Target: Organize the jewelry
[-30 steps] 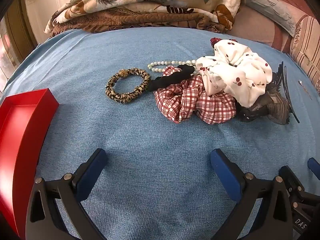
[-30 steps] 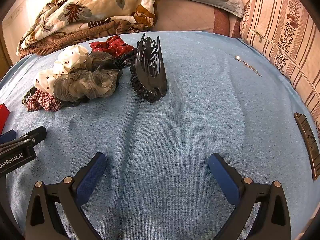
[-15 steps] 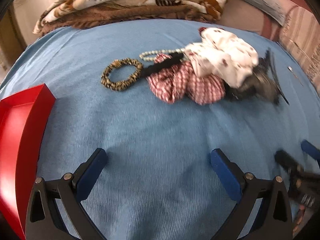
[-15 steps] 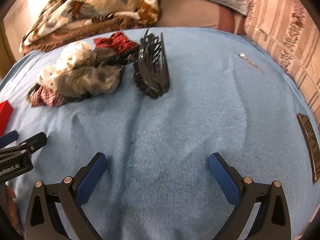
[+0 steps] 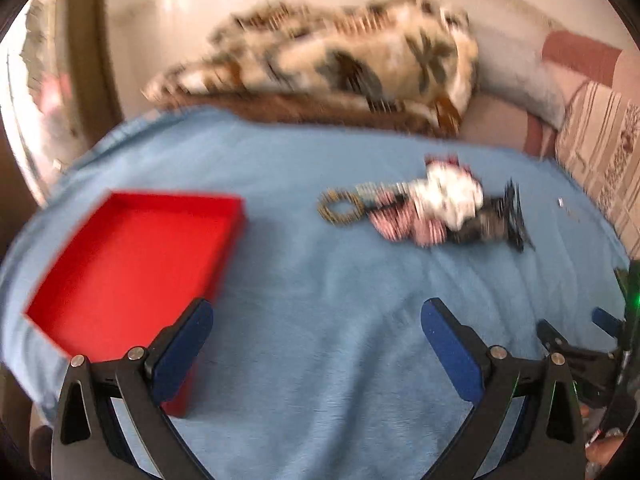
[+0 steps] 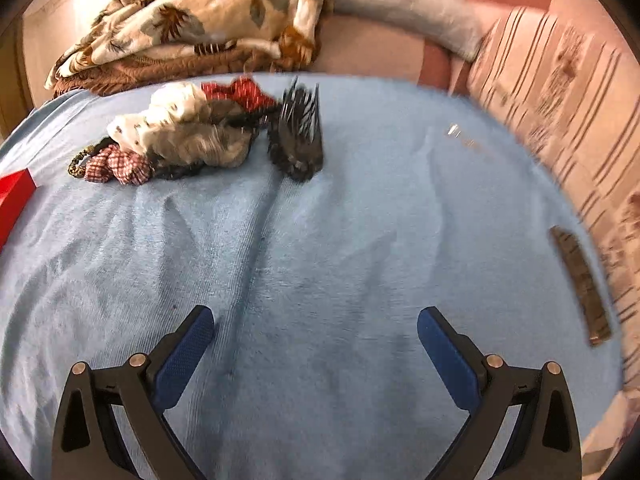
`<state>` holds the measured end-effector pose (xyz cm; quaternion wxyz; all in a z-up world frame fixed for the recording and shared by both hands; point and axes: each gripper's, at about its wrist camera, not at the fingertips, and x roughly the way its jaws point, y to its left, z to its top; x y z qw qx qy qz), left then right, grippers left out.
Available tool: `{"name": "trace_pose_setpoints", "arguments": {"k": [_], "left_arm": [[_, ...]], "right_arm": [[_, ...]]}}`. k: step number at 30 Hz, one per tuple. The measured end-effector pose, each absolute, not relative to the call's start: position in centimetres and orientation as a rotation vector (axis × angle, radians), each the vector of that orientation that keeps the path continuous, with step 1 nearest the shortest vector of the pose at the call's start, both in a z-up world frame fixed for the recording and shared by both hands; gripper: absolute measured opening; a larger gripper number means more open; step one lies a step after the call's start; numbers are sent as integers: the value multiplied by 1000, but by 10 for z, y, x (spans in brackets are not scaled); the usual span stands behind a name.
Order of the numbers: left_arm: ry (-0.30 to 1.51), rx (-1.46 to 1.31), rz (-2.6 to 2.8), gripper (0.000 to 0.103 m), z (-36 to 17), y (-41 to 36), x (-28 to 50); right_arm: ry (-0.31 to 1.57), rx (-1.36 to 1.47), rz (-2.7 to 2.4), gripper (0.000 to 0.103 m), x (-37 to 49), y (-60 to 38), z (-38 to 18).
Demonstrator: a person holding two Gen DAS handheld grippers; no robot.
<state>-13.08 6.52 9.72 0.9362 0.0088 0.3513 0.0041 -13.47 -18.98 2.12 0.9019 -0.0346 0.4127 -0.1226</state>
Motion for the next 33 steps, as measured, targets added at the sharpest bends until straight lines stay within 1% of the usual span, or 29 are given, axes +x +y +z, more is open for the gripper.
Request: {"name": "trace_pose_setpoints", "arguments": {"k": [4,8,10,14,17,21,25,30,33], "left_arm": [[570,-6,65,103,131,79,-158],[468,-22,77,103,160,85,-177],[427,-29,45,103,171,85,-189],[340,9,41,103,190,79,-213],[296,32,35,103,204,77,-228],[332,31,22,103,217,79,-234],[323,74,52,103,224,79,-235],[361,84,57,103,221,81,-224],[385,76,43,103,216,80,-213]], "right_arm": [[704,-51,-289,103,-165,-190,59],[430,-51,-385,103,-216,-183,110],[343,-68,-402,103,-229,-176,125],[388,-46,-354,103,-227,-172,146],[336,-7,-352,103,-237,-172,160],[249,-39,-371,103,-247,-166,187],[250,-51,-331,103,-236,-165,202],[190,-82,-310,103,-225,-152,205],[245,-130,-275,103,-205,-144,196]]}}
